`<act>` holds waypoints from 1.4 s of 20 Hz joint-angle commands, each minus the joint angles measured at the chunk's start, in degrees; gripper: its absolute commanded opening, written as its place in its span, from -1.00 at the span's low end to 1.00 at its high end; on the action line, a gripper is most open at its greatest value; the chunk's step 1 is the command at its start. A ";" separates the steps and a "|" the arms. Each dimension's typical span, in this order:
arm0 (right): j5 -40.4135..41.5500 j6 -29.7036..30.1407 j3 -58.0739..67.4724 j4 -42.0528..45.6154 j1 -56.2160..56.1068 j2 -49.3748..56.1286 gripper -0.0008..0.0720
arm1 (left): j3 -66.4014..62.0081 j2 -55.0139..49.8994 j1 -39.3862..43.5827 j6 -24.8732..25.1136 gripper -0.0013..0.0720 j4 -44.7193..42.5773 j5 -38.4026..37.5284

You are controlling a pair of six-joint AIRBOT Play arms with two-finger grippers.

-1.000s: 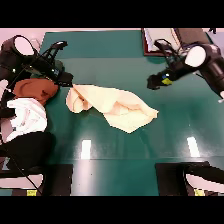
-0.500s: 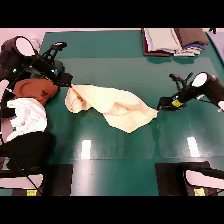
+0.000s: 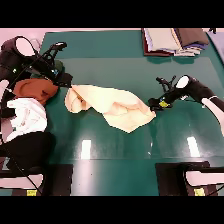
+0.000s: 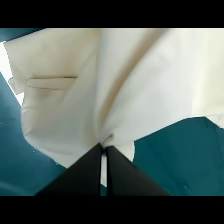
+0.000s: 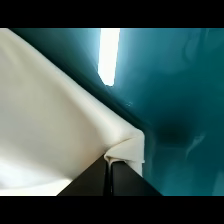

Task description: Fold the shirts.

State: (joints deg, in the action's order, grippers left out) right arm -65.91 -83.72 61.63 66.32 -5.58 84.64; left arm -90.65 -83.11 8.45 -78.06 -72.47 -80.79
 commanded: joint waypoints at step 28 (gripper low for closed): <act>-19.98 -3.04 17.33 11.87 4.09 -19.78 -0.93 | 4.44 9.70 -0.02 4.79 -0.89 3.87 -1.25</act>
State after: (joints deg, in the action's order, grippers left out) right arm -88.47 -86.43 86.50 77.97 1.43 58.46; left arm -94.28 -65.91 8.43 -76.44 -70.06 -83.53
